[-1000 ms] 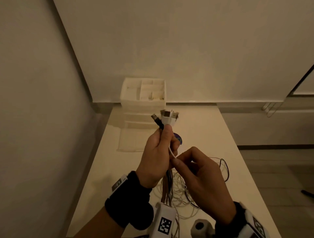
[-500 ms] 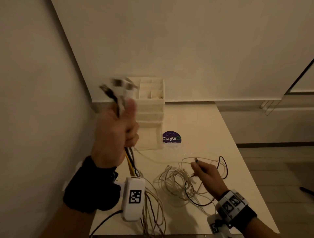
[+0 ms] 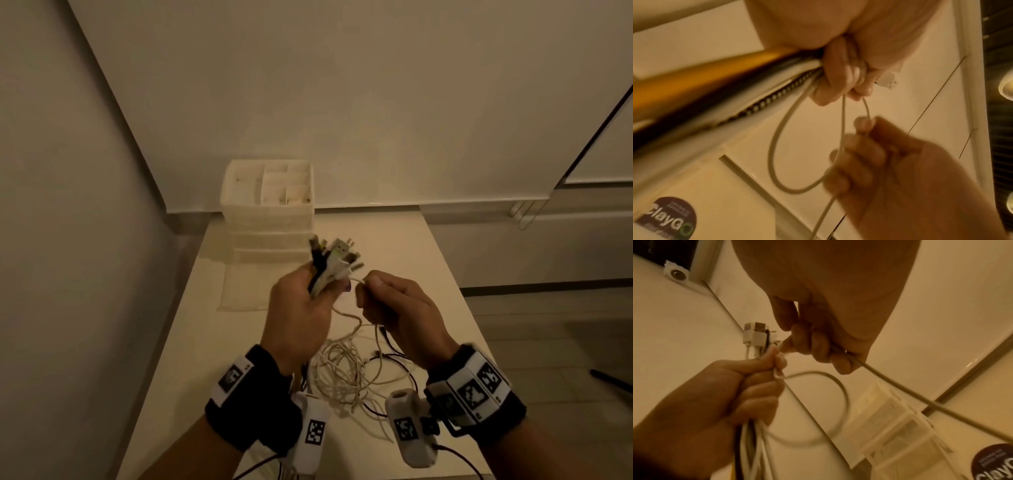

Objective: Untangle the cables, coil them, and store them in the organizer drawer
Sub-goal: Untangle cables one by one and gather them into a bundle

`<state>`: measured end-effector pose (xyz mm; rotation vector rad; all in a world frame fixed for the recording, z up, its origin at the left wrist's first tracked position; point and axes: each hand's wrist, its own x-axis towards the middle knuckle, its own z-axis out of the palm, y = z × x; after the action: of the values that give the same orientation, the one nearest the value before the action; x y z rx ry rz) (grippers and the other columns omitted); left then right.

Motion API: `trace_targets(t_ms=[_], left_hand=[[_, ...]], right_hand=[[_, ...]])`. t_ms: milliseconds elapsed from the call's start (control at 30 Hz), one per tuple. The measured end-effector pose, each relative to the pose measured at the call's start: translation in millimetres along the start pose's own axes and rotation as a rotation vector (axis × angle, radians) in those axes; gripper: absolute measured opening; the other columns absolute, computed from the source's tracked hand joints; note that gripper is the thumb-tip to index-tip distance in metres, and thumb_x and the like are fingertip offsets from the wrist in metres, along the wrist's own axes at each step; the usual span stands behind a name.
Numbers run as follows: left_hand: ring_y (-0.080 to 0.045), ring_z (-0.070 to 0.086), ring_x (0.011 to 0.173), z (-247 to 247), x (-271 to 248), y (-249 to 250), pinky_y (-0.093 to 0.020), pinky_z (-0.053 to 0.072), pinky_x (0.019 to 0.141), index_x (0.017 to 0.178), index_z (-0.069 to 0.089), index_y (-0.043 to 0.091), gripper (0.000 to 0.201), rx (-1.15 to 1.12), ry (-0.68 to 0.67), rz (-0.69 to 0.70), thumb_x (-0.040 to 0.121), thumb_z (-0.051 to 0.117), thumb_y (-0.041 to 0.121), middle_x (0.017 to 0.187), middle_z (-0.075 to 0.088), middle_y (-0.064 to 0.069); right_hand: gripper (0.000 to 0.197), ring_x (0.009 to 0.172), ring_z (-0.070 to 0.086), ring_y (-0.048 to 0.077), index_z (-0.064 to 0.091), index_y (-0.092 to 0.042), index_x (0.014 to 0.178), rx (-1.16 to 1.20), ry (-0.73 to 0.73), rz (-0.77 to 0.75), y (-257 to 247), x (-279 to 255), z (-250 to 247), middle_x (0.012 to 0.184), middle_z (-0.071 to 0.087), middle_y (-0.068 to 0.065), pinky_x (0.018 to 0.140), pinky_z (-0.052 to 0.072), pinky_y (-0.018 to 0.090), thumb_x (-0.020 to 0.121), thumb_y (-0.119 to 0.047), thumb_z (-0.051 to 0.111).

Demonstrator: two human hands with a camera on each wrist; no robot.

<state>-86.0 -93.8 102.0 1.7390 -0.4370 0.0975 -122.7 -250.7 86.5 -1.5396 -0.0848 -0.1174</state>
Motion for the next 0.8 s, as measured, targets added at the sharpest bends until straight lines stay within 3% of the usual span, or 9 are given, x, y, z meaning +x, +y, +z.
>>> trace_targets(t_ms=[100,333,433,500,567,600,667,733,800], left_hand=[[-0.002,0.034,0.038,-18.9,17.3,10.3,-0.025,0.029,0.045,0.07,0.063,0.027,0.022,-0.155,0.136,-0.01,0.09,0.065,0.018,0.043,0.047,0.013],[-0.008,0.021,0.032,-73.0,44.8,31.6,-0.014,0.023,0.041,0.063,0.05,0.021,0.037,-0.417,0.422,0.087,0.098,0.053,0.01,0.043,0.031,0.007],[-0.019,0.03,0.033,-83.2,40.8,21.1,-0.021,0.029,0.039,0.074,0.053,0.013,0.024,-0.267,0.512,0.101,0.097,0.057,0.022,0.048,0.034,-0.006],[-0.038,0.055,0.053,-81.6,35.9,15.7,-0.04,0.046,0.045,0.095,0.063,0.006,0.03,-0.046,0.555,0.129,0.092,0.063,0.036,0.066,0.057,-0.022],[-0.016,0.067,0.078,-74.9,30.1,15.6,-0.027,0.054,0.069,0.112,0.063,0.002,0.04,0.099,0.626,0.172,0.088,0.067,0.035,0.093,0.069,-0.02],[-0.006,0.065,0.079,-70.6,27.1,18.8,-0.012,0.049,0.072,0.115,0.063,0.003,0.04,0.142,0.663,0.178,0.086,0.069,0.03,0.098,0.07,-0.015],[0.002,0.062,0.076,-60.2,22.3,23.3,-0.001,0.041,0.07,0.112,0.063,0.011,0.033,0.218,0.683,0.186,0.084,0.073,0.024,0.095,0.07,-0.003],[0.012,0.06,0.071,-49.1,21.3,22.5,0.0,0.041,0.066,0.101,0.063,0.03,0.023,0.21,0.582,0.177,0.082,0.074,0.024,0.088,0.07,0.01],[0.012,0.061,0.07,-31.7,22.1,17.6,-0.003,0.043,0.064,0.092,0.065,0.04,0.023,0.202,0.316,0.099,0.081,0.075,0.023,0.079,0.07,0.023]], right_hand=[[0.034,0.056,0.03,0.019,0.059,-0.008,0.07,-0.026,-0.017,0.049,22.4,-5.6,-8.6,0.063,0.034,0.013,0.055,0.024,0.03,0.094,-0.027,0.044],[0.038,0.056,0.035,0.014,0.055,-0.013,0.063,-0.186,0.042,0.166,93.1,-18.1,-34.2,0.06,0.038,0.005,0.059,0.031,0.031,0.088,-0.041,0.051],[0.045,0.057,0.036,0.015,0.052,-0.008,0.061,-0.181,0.137,0.184,104.7,-12.2,-36.9,0.06,0.039,0.006,0.06,0.032,0.033,0.079,-0.049,0.054],[0.045,0.057,0.036,0.016,0.049,-0.007,0.058,-0.203,0.153,0.157,104.6,-4.3,-37.2,0.059,0.04,0.007,0.059,0.032,0.032,0.08,-0.046,0.056],[0.041,0.055,0.035,0.015,0.048,-0.01,0.054,-0.238,0.167,0.131,100.9,4.6,-38.3,0.055,0.038,0.007,0.057,0.031,0.032,0.085,-0.034,0.06],[0.041,0.053,0.033,0.015,0.046,-0.011,0.052,-0.255,0.201,0.126,98.3,9.1,-39.9,0.053,0.036,0.006,0.056,0.031,0.032,0.087,-0.025,0.061],[0.043,0.052,0.03,0.015,0.04,-0.012,0.049,-0.254,0.285,0.125,90.9,18.8,-42.9,0.051,0.032,0.004,0.055,0.029,0.033,0.085,-0.011,0.062],[0.041,0.054,0.026,0.016,0.035,-0.013,0.048,-0.207,0.303,0.118,78.1,25.1,-42.6,0.051,0.027,0.003,0.056,0.026,0.036,0.079,-0.009,0.062],[0.038,0.053,0.025,0.016,0.033,-0.015,0.046,-0.178,0.231,0.083,60.7,28.4,-37.1,0.051,0.026,0.002,0.056,0.026,0.035,0.074,-0.014,0.059]])
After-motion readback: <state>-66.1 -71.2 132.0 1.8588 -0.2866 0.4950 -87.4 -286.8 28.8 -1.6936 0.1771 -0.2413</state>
